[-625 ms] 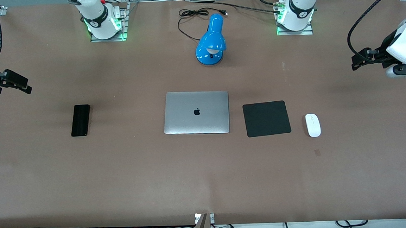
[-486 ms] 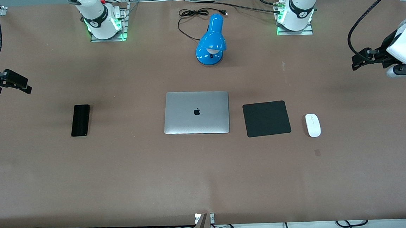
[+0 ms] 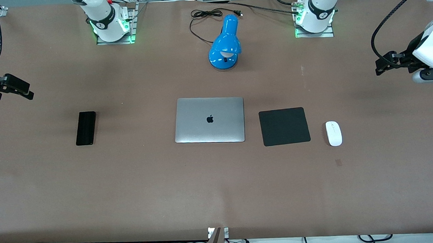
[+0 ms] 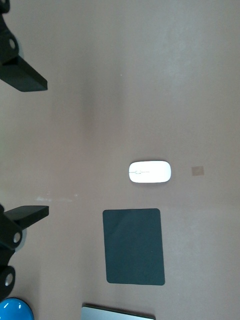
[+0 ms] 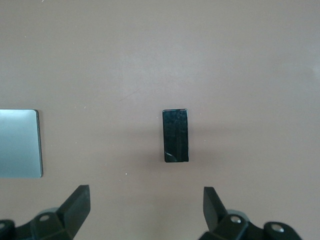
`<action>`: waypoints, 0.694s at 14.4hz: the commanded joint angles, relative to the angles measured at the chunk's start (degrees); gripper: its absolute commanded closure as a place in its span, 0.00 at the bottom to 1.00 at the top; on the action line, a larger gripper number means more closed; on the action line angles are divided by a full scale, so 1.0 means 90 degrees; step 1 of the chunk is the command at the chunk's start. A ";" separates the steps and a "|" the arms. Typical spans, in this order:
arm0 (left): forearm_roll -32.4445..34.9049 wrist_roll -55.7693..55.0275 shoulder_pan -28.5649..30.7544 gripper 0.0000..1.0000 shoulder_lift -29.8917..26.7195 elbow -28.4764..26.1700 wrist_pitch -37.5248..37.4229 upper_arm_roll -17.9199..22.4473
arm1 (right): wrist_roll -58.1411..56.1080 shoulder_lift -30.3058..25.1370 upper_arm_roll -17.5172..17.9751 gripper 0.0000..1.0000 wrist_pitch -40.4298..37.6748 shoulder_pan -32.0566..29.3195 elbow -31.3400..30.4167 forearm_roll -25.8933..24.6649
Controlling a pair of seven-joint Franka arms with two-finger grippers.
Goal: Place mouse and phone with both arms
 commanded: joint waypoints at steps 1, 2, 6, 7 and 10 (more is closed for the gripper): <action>-0.0081 0.0080 -0.0005 0.00 0.0413 0.0206 0.0021 -0.0009 | -0.0053 0.0005 0.0078 0.00 0.0007 -0.0065 -0.0078 -0.0040; -0.0110 0.0080 0.0014 0.00 0.0841 0.0554 0.0031 0.0010 | -0.0063 0.0025 0.0087 0.00 -0.0003 -0.0065 -0.0078 -0.0060; -0.0013 0.0090 -0.0005 0.00 0.2502 0.1553 0.0079 0.0020 | -0.0034 0.0580 0.0087 0.00 0.0036 -0.0055 -0.0059 -0.0089; -0.0022 0.0090 -0.0005 0.00 0.2796 0.1602 0.0147 0.0010 | -0.0034 0.0736 0.0087 0.00 0.0104 -0.0055 -0.0088 -0.0089; 0.0036 0.0090 -0.0054 0.00 0.3568 0.1554 0.1081 0.0010 | -0.0034 0.1225 0.0039 0.00 0.0658 -0.0123 -0.0535 -0.0109</action>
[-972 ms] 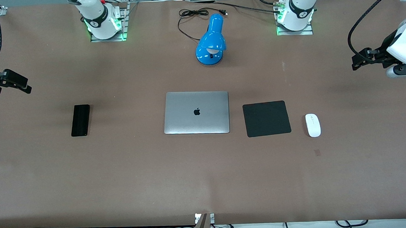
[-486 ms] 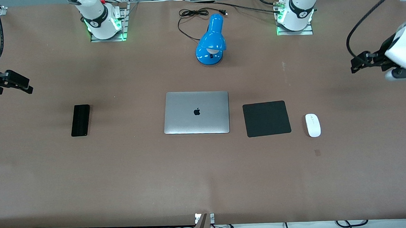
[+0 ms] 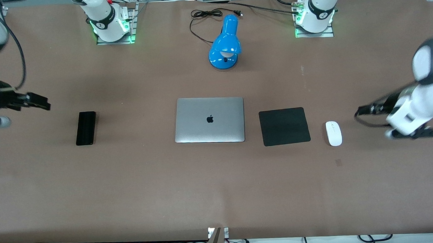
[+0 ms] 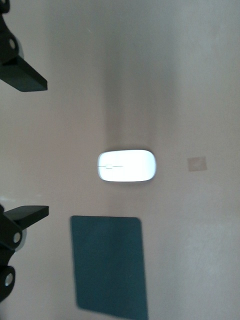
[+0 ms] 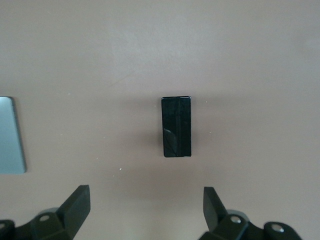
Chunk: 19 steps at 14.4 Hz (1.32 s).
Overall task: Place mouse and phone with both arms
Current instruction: 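Reach the right gripper to the phone while the left gripper reaches the mouse, then carry the mouse onto the mouse pad with the left gripper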
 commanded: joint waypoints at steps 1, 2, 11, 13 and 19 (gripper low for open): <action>0.0043 0.0101 -0.0060 0.00 0.0668 0.0270 0.0710 0.0001 | -0.0034 0.0308 0.0011 0.00 0.0778 -0.0133 -0.0700 -0.0097; 0.0043 0.0285 -0.0002 0.00 0.0853 0.0192 0.0974 -0.0008 | -0.0034 0.0386 0.0011 0.00 0.1246 -0.0152 -0.1100 -0.0204; 0.0033 0.0648 -0.0041 0.00 0.1090 -0.1497 0.2940 -0.0067 | -0.0433 0.1411 0.0011 0.00 0.4149 -0.0523 -0.2667 -0.0361; 0.0033 0.0668 -0.0012 0.00 0.1119 -0.1537 0.2940 -0.0057 | -0.0483 0.1607 0.0011 0.00 0.4453 -0.0533 -0.2706 -0.0361; 0.0033 0.0658 -0.0002 0.04 0.1275 -0.1557 0.3027 -0.0057 | -0.0434 0.1871 0.0030 0.00 0.4493 -0.0553 -0.2677 -0.0274</action>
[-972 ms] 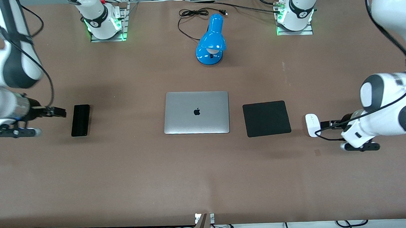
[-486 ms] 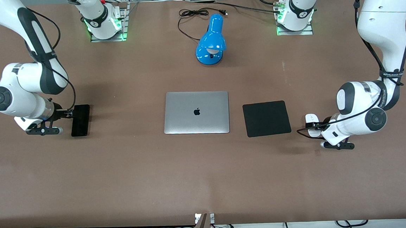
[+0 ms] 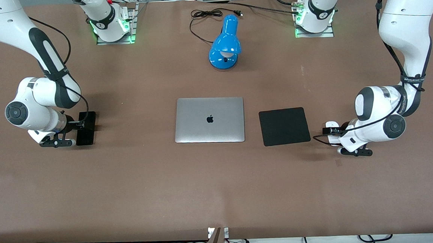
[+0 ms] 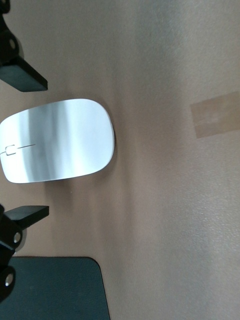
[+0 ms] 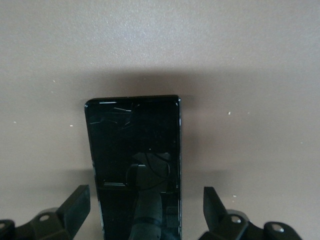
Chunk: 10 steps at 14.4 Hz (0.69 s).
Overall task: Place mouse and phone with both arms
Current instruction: 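Carry the mouse onto the mouse pad with the left gripper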
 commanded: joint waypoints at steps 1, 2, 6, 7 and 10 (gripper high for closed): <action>0.0028 0.0132 0.0036 0.17 -0.0015 -0.0133 0.0226 -0.0001 | -0.0082 0.0032 0.0067 0.00 0.0072 -0.0081 -0.0001 0.0030; 0.0028 0.0132 0.0036 0.27 -0.0015 -0.0133 0.0226 -0.0001 | -0.0082 0.0062 0.0067 0.00 0.0072 -0.0081 -0.0001 0.0040; 0.0038 0.0132 -0.0013 0.50 -0.0024 -0.0133 0.0207 0.0018 | -0.0052 0.0111 0.0086 0.00 0.0062 -0.0081 0.0008 0.0050; 0.0038 0.0123 -0.0023 0.52 -0.0044 -0.0133 0.0168 0.0008 | -0.0043 0.0120 0.0096 0.00 0.0072 -0.0081 0.0018 0.0069; 0.0048 0.0035 -0.0343 0.57 -0.0277 0.0274 -0.0784 -0.0021 | -0.0052 0.0169 0.0106 0.00 0.0072 -0.0081 0.0028 0.0069</action>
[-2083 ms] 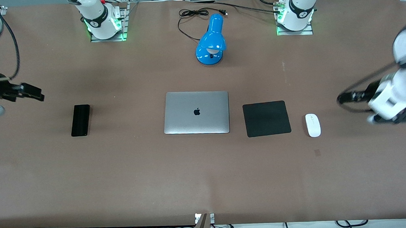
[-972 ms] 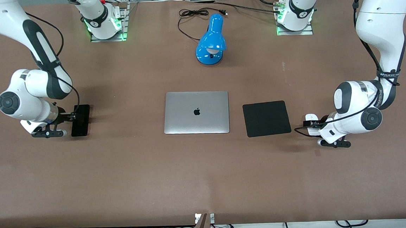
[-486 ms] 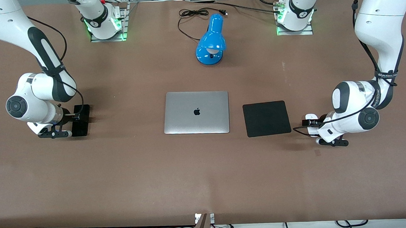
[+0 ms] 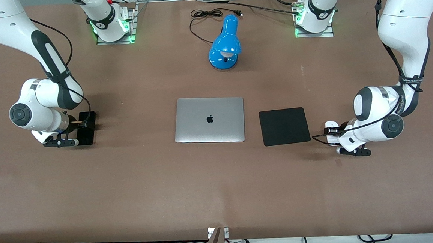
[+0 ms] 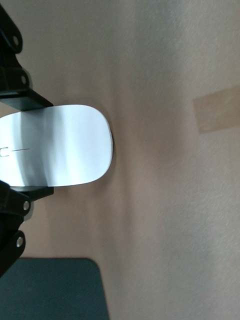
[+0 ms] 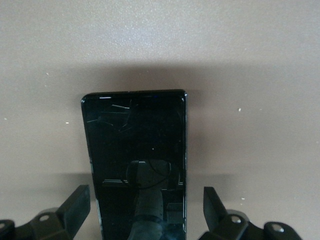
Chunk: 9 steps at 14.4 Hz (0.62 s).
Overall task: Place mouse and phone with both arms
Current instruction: 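Carry the mouse onto the mouse pad with the left gripper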
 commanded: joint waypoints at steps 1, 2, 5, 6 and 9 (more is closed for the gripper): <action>-0.0021 -0.0003 -0.0536 0.57 -0.0287 0.0504 -0.1159 -0.0045 | -0.0052 0.0068 0.0080 0.00 0.0061 -0.0080 0.0027 0.0060; -0.0070 -0.0149 -0.0751 0.57 -0.0287 0.0729 -0.1599 -0.0074 | -0.0062 0.0077 0.0080 0.00 0.0071 -0.0080 0.0027 0.0050; -0.0041 -0.0725 -0.1531 0.53 -0.0209 0.0800 -0.1838 -0.0114 | -0.0062 0.0146 0.0080 0.00 0.0071 -0.0071 0.0027 0.0050; -0.0051 -0.0813 -0.1737 0.53 -0.0141 0.0780 -0.1760 -0.0104 | -0.0062 0.0185 0.0090 0.00 0.0071 -0.0071 0.0037 0.0060; -0.0071 -0.1127 -0.1798 0.53 0.0122 0.0702 -0.1331 -0.0114 | -0.0062 0.0224 0.0090 0.00 0.0051 -0.0061 0.0056 0.0060</action>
